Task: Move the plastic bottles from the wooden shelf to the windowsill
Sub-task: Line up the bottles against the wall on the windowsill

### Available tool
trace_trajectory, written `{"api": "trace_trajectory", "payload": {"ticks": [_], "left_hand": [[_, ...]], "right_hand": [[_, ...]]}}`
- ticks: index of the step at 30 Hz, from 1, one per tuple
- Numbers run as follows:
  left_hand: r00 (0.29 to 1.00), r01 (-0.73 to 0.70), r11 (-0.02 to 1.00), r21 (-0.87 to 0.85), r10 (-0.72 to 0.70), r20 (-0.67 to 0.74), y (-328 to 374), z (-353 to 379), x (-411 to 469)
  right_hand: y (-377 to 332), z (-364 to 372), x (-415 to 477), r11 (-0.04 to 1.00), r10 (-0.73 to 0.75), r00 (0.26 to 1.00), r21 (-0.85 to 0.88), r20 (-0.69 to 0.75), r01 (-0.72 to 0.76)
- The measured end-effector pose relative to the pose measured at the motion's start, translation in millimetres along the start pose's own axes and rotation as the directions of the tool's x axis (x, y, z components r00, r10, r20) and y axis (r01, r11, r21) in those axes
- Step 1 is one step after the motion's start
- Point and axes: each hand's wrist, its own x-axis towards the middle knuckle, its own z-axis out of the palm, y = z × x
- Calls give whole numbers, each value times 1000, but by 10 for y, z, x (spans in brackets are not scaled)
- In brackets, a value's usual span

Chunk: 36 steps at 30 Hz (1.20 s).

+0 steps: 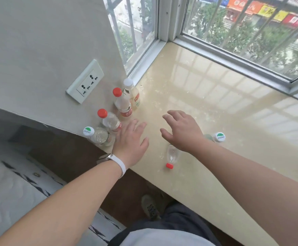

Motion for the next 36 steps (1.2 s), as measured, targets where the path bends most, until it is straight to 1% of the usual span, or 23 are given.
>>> {"api": "trace_trajectory", "payload": {"ticks": [5, 8, 10, 12, 15, 22, 23, 25, 28, 30, 32, 34, 36], "left_hand": [[986, -153, 987, 51, 149, 75, 108, 152, -141], [956, -278, 957, 78, 267, 123, 183, 218, -174], [935, -342, 937, 74, 332, 125, 223, 275, -162], [926, -358, 931, 70, 344, 155, 263, 337, -122], [917, -365, 928, 73, 344, 204, 304, 458, -26], [876, -425, 897, 122, 372, 308, 431, 677, 302], [854, -467, 872, 145, 402, 331, 435, 716, 372], [787, -571, 799, 188, 468, 401, 444, 806, 506], [705, -668, 716, 204, 521, 481, 448, 985, 680], [653, -721, 654, 228, 531, 540, 451, 1130, 780], [624, -753, 606, 257, 532, 573, 456, 1266, 848], [593, -787, 553, 275, 554, 584, 456, 1379, 898], [548, -828, 475, 299, 573, 609, 456, 1483, 937]], "right_hand": [[31, 23, -503, 993, 115, 992, 14, -48, -114], [94, 22, -770, 987, 162, 981, 12, -103, -162], [147, 29, -953, 979, 205, 968, 12, -147, -206], [219, 53, -1128, 968, 251, 955, 15, -160, -252], [348, 130, -1351, 939, 343, 929, 38, -141, -341], [700, 375, -1441, 825, 562, 820, 141, -109, -547], [755, 406, -1418, 809, 585, 802, 157, -121, -566], [850, 477, -1382, 774, 628, 767, 208, -133, -598], [952, 578, -1312, 735, 658, 745, 307, -109, -605], [1012, 642, -1259, 702, 676, 732, 378, -85, -604], [1051, 698, -1210, 660, 693, 719, 456, -61, -597], [1083, 750, -1167, 630, 689, 724, 526, -40, -571], [1117, 796, -1129, 622, 670, 741, 570, -33, -537]]}}
